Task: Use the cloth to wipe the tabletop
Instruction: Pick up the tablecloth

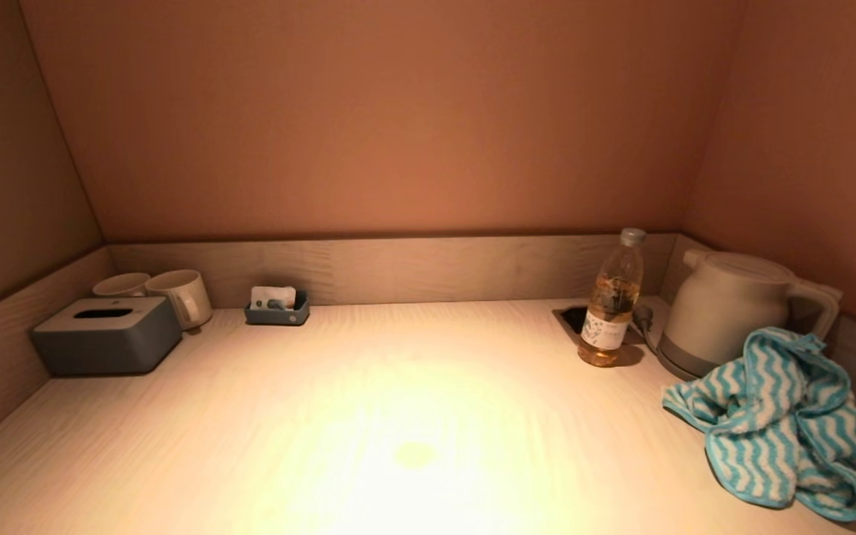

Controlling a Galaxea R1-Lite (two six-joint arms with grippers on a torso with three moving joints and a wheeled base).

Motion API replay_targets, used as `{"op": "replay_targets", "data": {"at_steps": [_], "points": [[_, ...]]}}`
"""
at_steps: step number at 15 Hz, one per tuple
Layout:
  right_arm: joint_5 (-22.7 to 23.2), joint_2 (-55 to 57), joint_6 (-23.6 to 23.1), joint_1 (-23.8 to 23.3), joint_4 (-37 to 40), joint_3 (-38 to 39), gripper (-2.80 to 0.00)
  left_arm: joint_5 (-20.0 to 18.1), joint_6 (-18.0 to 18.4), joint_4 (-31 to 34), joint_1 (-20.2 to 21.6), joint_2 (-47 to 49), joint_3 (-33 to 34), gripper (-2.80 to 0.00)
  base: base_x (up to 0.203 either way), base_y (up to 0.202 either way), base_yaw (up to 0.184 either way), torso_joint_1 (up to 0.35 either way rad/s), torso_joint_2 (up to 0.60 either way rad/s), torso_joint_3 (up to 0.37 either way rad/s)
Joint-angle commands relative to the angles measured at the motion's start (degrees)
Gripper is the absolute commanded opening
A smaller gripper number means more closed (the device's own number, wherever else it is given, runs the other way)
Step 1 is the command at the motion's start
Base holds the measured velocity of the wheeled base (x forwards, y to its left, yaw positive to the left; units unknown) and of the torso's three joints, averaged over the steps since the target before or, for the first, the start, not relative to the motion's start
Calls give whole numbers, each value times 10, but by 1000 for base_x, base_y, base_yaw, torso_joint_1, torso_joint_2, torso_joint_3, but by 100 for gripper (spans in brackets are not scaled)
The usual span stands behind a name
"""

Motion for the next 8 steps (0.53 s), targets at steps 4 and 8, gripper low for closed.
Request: {"op": "replay_targets", "data": {"at_steps": [4,8], "points": [[6,14,0,0,108,-117,-280,0,0,0,0,0,0,-280,0,0,0,0,0,0],[-4,141,-1,0,124,-200,-280,0,0,0,0,0,0,-280,0,0,0,0,0,0]]}}
